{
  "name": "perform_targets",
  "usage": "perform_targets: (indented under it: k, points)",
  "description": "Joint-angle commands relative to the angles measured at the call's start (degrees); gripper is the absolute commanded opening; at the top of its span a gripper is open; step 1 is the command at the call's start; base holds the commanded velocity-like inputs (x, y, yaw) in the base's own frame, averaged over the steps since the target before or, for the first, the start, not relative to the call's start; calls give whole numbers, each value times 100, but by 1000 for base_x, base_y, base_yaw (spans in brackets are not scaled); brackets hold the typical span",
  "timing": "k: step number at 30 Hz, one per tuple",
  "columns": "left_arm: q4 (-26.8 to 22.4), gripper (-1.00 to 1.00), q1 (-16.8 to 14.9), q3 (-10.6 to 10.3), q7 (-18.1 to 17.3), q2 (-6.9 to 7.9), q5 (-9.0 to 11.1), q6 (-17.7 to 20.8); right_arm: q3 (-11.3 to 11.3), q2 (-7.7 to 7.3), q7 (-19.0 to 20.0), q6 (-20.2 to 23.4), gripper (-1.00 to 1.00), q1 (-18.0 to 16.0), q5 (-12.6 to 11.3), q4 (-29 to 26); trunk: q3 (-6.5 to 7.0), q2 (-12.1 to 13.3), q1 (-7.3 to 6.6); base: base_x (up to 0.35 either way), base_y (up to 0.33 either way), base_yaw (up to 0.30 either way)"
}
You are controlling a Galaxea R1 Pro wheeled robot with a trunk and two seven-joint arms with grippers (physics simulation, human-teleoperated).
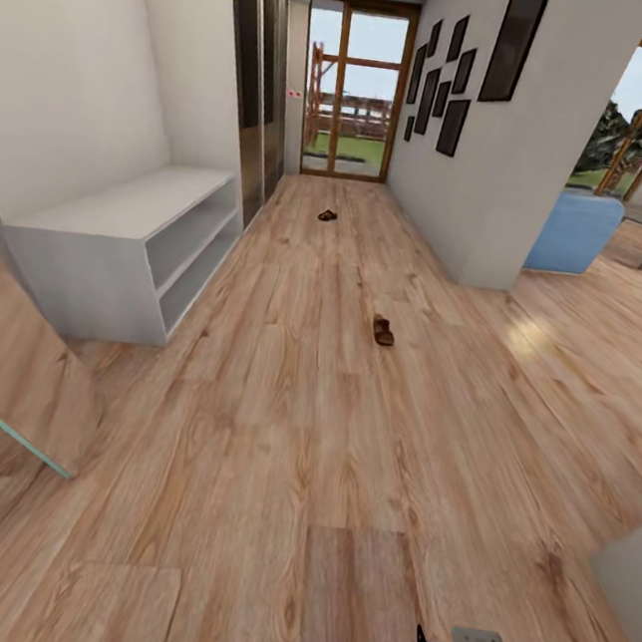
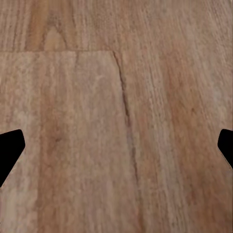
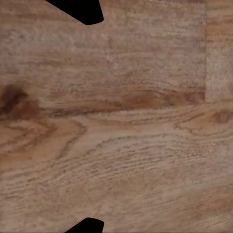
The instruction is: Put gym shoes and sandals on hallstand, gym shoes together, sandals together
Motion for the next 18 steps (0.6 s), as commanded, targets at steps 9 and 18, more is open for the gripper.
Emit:
perform_targets:
  k: [9, 18]
  points:
    - [5, 100, -6, 45, -55, -5, -11, -9, -32, -5, 31, -22, 100, -3, 46, 6, -5, -1, 2, 339, 74, 0]
    - [5, 100, -3, 43, -55, -5, -11, -11, -32, -8, 27, -19, 100, -3, 47, 6, -5, -1, 2, 339, 78, 0]
